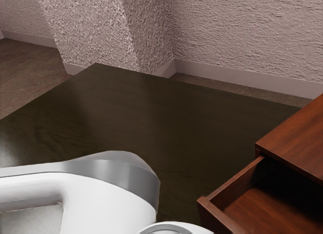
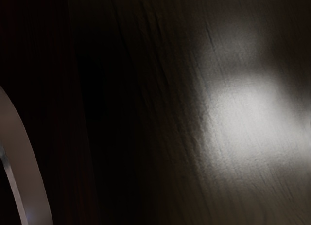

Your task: Pull the drawer handle with one arm to open the drawer

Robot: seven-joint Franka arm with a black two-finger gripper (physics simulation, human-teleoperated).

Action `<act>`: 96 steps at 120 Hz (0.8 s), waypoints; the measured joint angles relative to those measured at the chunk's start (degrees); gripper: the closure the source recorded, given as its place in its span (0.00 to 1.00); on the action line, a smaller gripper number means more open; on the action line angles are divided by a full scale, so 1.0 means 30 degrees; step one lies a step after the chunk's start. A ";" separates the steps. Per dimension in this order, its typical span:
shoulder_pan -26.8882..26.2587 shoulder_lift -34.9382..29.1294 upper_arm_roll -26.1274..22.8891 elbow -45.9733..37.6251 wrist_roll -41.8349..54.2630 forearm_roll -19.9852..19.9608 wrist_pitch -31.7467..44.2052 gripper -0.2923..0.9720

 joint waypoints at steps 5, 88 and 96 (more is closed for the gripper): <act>-0.0097 -0.0033 0.0006 0.0030 0.0001 -0.0025 0.0001 0.29; -0.0264 -0.0183 0.3214 0.4740 0.0390 -0.1682 -0.2941 0.24; -0.0195 -0.0150 0.4715 0.6119 0.0478 -0.2423 -0.4115 0.24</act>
